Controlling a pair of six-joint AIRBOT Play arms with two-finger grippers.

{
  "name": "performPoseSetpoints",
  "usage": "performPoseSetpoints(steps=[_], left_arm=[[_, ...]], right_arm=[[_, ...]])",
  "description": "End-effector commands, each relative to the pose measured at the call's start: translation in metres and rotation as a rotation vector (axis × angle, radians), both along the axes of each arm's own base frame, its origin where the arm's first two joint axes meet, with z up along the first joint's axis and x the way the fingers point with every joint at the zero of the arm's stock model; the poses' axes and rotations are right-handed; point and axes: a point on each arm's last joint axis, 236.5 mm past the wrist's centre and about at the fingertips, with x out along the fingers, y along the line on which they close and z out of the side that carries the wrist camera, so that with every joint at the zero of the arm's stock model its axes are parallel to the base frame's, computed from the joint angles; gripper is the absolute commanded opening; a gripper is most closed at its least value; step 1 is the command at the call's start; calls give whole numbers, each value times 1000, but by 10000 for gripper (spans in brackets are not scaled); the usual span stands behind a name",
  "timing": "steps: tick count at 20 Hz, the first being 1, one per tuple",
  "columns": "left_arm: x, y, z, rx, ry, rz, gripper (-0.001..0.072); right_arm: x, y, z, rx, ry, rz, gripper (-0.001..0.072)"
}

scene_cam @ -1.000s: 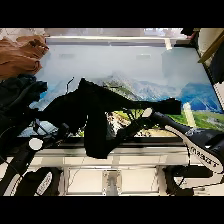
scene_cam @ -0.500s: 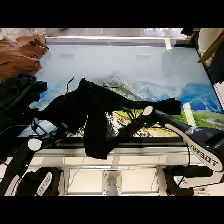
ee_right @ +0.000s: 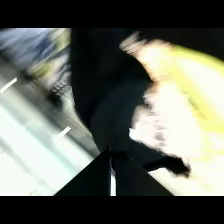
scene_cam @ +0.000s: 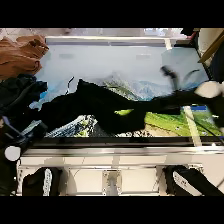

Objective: Fold the clothes and pants, and hang the long-sleeved shirts on hangers.

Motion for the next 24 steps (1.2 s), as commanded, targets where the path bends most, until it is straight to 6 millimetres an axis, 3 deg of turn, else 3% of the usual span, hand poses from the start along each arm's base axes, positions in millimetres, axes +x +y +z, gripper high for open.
performPoseSetpoints(steps=[1, 4, 7, 10, 13, 16, 20, 22, 24], left_arm=[[-29, 39, 15, 176, 93, 20, 25], [-34, 71, 25, 269, 166, 50, 24], [-23, 87, 27, 311, 217, 16, 23], [-1, 101, 29, 321, 201, 19, 24], [10, 113, 29, 310, 220, 29, 24], [14, 119, 25, 301, 237, 34, 24], [7, 133, 23, 368, 285, 30, 24], [0, 140, 23, 382, 306, 45, 24], [-6, 147, 23, 375, 312, 77, 24]], right_arm=[[-3, -93, 64, -201, -173, -248, 7], [-5, -156, 75, -300, -173, -418, 7], [-17, -215, 57, -357, -79, -579, 7], [-23, -254, 36, -350, 13, -678, 7], [-26, -276, 9, -327, 119, -720, 8], [-32, -275, -39, -287, 258, -710, 8], [-82, -290, -123, -400, 475, -718, 8], [-82, -294, -141, -397, 461, -742, 7], [-69, -305, -143, -412, 400, -769, 7]])
